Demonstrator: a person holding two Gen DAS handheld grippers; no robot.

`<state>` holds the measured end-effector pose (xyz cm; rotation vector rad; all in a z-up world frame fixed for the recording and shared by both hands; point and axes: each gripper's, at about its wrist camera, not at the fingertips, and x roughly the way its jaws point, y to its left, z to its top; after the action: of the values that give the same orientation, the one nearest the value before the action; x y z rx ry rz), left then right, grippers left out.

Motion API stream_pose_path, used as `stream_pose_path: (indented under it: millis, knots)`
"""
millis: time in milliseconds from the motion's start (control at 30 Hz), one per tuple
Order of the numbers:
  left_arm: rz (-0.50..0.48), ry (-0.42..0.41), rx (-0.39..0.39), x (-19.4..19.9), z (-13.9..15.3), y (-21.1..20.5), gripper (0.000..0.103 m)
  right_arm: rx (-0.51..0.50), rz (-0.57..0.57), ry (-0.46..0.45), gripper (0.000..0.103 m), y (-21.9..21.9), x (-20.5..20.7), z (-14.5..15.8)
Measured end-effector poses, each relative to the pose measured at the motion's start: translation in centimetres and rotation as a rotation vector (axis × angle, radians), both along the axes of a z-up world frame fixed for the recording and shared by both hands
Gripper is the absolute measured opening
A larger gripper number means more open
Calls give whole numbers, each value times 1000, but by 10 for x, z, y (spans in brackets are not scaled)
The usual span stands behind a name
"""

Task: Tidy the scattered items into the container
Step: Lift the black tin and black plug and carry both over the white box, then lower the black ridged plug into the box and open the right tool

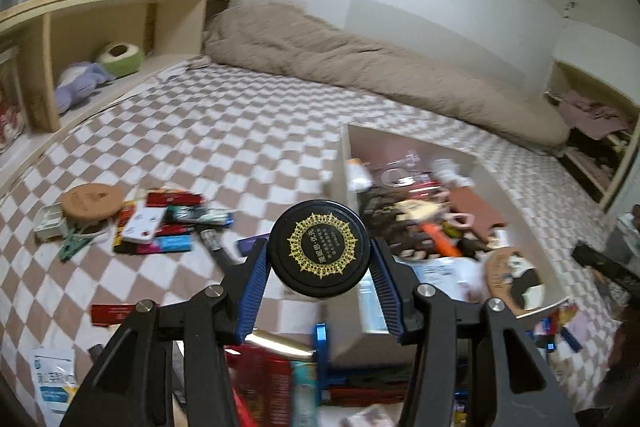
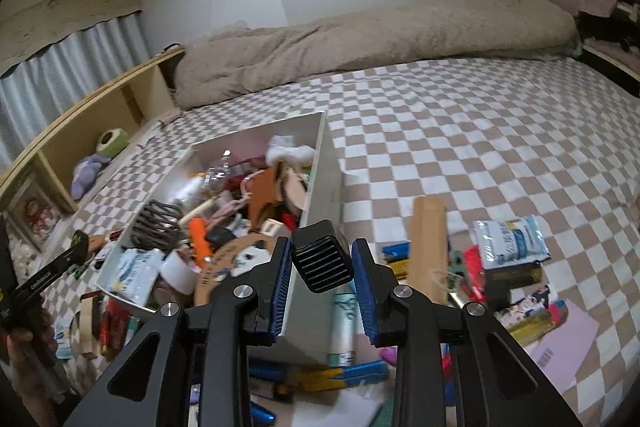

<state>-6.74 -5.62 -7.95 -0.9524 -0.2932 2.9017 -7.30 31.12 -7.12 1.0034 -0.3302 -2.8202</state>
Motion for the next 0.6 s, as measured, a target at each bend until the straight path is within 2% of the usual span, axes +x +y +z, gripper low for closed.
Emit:
stream_pose_path:
  millis: [267, 467, 600]
  knots:
    - [-88, 27, 28, -4, 21, 43, 50, -12, 47, 5, 31, -20, -3, 2]
    - [-129, 64, 31, -14, 44, 71, 50, -45, 112, 3, 31, -45, -11, 4]
    - [-154, 57, 20, -25, 54, 86, 50, -61, 175, -19, 31, -65, -18, -1]
